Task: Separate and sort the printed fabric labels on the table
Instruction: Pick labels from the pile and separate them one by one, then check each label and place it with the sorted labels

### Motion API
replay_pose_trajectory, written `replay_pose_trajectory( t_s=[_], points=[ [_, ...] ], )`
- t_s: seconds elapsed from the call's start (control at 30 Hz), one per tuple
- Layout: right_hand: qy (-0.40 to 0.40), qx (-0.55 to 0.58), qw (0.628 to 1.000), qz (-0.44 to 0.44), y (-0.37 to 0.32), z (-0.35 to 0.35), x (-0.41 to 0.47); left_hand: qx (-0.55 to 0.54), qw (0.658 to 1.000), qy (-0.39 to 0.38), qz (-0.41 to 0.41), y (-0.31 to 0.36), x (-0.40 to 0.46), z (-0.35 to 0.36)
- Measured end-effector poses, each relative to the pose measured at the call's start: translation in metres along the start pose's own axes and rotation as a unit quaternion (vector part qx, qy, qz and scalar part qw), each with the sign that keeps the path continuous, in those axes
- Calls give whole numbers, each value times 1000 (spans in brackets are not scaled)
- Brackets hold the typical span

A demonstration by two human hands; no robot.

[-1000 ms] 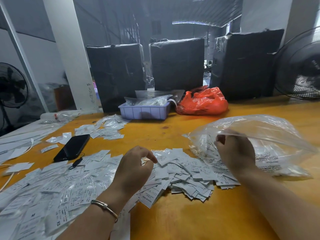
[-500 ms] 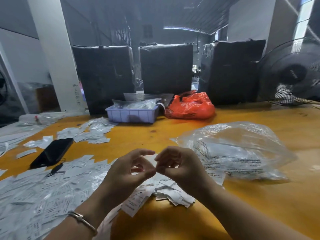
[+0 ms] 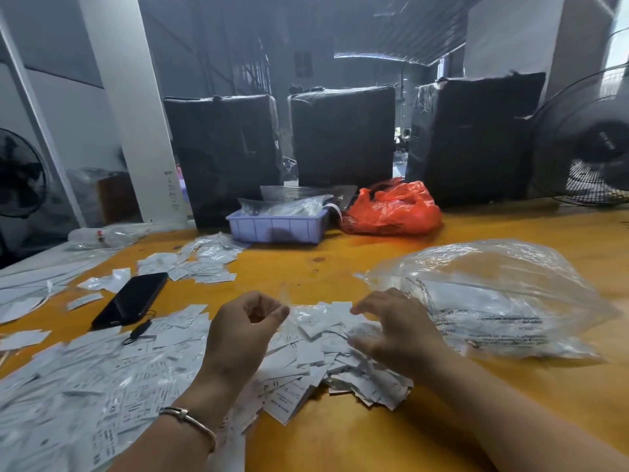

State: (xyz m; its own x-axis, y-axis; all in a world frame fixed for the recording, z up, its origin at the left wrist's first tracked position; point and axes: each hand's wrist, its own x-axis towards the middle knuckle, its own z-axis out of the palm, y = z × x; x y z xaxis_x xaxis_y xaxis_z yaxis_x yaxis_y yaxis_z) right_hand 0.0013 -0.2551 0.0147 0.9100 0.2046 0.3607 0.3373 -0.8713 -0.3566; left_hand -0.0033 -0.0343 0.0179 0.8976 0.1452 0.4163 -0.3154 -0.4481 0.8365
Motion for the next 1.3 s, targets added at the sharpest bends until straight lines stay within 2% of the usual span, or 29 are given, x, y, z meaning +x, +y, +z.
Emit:
replay_pose_trajectory(
  t_s=[0.13, 0.33, 0.43, 0.53, 0.63, 0.7, 0.8, 0.87, 0.93, 1.0, 1.13, 1.3],
  points=[
    [-66, -76, 994, -40, -4, 11, 3, 12, 1000, 11, -2, 1, 0, 1],
    [-96, -45, 987, -124, -18, 30, 3, 1, 1000, 21, -9, 3, 0, 2],
    [5, -23, 986, -164, -17, 23, -1, 1, 1000, 22, -7, 3, -1, 2],
    [105, -54, 967, -226, -20, 19, -4, 6, 1000, 22, -3, 4, -1, 2],
    [122, -49, 960, -248, -21, 22, -5, 3, 1000, 17, -1, 5, -2, 2],
    [152, -17, 959, -237, -21, 24, -6, -2, 1000, 11, 7, 5, -3, 2],
    [198, 24, 970, -141, -18, 26, -5, -6, 1000, -13, 15, 5, -5, 3],
    [125, 2, 989, -81, -18, 29, -3, -10, 1000, -30, 5, 5, -5, 4],
    [31, -29, 995, -91, -16, 34, 0, -39, 998, -41, -17, 3, -5, 4],
    [-17, -60, 992, -112, -15, 36, 3, -67, 996, -43, -34, 2, -4, 4],
    [-52, -93, 986, -129, -15, 38, 4, -68, 997, -17, -44, 1, -3, 2],
    [-36, -56, 990, -124, -13, 36, 3, -66, 997, -10, -47, 0, -4, 2]
  ],
)
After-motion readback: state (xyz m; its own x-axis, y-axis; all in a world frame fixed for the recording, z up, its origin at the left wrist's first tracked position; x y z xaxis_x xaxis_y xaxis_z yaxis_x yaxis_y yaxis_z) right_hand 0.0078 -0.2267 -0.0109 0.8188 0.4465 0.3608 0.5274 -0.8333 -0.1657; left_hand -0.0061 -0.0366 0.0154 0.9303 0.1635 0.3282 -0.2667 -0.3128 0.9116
